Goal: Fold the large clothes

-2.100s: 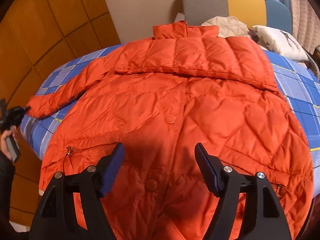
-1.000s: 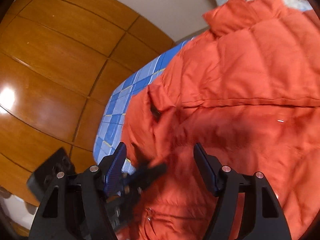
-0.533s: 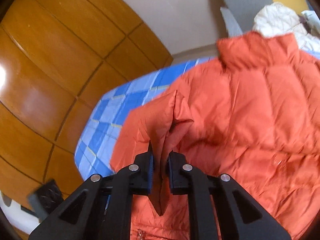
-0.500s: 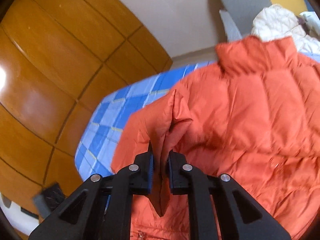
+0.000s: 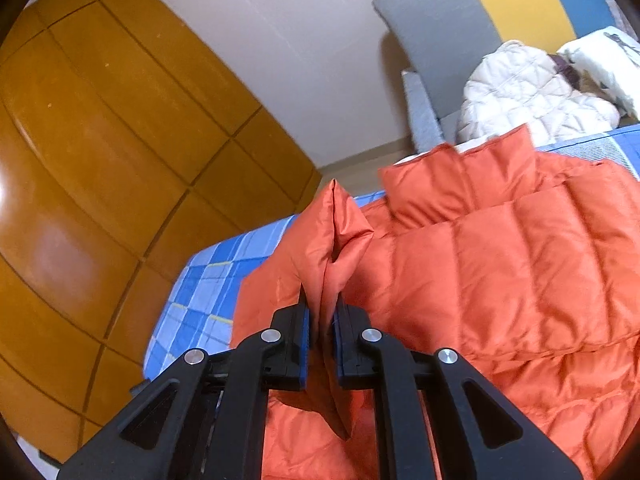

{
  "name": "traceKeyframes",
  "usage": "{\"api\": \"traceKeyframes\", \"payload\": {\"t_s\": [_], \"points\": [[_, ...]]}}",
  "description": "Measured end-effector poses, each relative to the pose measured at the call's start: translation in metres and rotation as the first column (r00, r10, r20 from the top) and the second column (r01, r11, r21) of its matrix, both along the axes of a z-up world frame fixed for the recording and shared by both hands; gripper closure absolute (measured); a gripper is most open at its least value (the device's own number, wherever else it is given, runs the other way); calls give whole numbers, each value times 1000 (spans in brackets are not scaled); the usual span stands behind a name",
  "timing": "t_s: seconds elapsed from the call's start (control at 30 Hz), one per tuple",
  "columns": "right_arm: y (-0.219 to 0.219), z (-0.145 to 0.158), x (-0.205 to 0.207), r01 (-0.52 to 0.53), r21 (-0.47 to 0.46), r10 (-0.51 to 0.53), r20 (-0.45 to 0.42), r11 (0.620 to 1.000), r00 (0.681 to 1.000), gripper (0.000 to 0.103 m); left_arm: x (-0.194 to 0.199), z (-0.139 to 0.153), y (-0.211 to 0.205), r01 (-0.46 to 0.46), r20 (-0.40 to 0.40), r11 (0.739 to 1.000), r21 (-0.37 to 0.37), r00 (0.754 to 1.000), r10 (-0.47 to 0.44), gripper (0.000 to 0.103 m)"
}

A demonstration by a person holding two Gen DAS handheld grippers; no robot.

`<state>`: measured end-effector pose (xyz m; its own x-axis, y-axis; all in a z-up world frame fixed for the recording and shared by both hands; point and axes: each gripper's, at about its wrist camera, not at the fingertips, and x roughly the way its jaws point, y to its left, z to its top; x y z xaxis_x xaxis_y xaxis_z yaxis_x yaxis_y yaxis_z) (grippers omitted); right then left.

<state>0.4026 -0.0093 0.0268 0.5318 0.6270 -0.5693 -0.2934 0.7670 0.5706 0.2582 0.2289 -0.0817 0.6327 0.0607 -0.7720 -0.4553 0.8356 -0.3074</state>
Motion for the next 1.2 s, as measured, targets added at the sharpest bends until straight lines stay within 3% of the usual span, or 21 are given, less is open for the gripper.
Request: {"api": "traceKeyframes", "payload": {"t_s": [0.3, 0.47, 0.63, 0.87, 1.2], "points": [[-58, -10, 11, 112, -27, -112, 0, 993, 994, 94, 46, -10, -5, 9, -42, 996, 83, 999, -5, 39], [-95, -20, 15, 196, -65, -196, 1, 978, 981, 96, 59, -17, -6, 21, -66, 996, 88, 998, -15, 40], [-130, -40, 19, 263, -109, -268, -30, 959, 963, 96, 65, -20, -12, 56, -77, 995, 88, 996, -49, 48], [-148, -62, 18, 308, -146, -319, -60, 940, 946, 96, 68, -24, -15, 79, -95, 992, 100, 993, -69, 62], [-155, -82, 41, 336, -266, -367, -73, 903, 927, 96, 69, -26, -19, 102, -106, 987, 126, 990, -89, 63]]}}
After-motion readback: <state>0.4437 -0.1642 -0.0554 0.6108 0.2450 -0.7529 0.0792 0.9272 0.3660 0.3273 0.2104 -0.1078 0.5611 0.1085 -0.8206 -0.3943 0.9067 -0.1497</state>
